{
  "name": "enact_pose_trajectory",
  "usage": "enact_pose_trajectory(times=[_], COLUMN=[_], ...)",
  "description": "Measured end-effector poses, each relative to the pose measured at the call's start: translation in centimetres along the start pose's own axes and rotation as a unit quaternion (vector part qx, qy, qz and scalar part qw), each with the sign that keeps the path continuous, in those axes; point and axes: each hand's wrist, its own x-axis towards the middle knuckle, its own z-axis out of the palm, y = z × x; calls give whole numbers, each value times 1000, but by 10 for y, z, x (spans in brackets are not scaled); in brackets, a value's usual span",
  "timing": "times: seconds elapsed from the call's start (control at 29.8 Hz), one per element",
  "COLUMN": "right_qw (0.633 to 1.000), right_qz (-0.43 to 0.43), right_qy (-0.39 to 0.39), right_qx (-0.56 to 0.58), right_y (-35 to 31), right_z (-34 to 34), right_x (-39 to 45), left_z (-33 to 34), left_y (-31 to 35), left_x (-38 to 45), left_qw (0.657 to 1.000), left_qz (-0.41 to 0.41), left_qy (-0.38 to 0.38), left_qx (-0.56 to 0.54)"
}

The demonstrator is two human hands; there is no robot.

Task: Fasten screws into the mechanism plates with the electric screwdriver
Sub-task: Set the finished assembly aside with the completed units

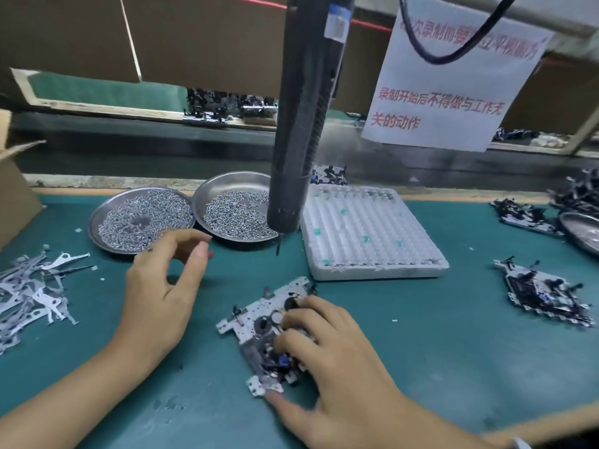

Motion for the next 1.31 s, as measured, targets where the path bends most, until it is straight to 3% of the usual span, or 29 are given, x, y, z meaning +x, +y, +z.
enact_pose_trajectory(times=[0.13, 0.23, 0.34, 0.47, 0.6, 0.74, 0.87, 1.11, 1.17, 1.24, 1.31], right_qw=[998, 986, 980, 981, 974, 931, 849, 774, 756, 776, 846], right_qz=[50, 137, 198, 193, 180, 277, 438, 579, 585, 525, 403], right_qy=[12, 55, 11, 24, 133, 223, 261, 115, 111, 141, 208], right_qx=[22, 77, 36, 2, -21, -82, -141, -228, -272, -321, -280], right_y=[21, 23, 20, 16, 30, 87, 163, 223, 219, 205, 181], right_z=[-24, -30, -22, -17, -33, -68, -98, -113, -112, -104, -87], right_x=[-35, -43, -28, -22, -40, -53, -61, -61, -53, -37, -16], left_z=[1, 5, 8, 5, 3, 7, 9, 11, 12, 13, 15], left_y=[1, 6, 11, 9, 2, -1, -1, 0, 0, 0, 2], left_x=[-4, -7, -11, -15, -15, -16, -15, -13, -11, -9, -8], left_qw=[999, 990, 972, 958, 961, 966, 965, 967, 967, 969, 972], left_qz=[23, 90, 172, 216, 203, 189, 191, 175, 173, 167, 163], left_qy=[-23, -55, -78, -96, -90, -90, -102, -107, -105, -101, -89], left_qx=[37, 92, 141, 161, 162, 152, 145, 150, 152, 150, 146])
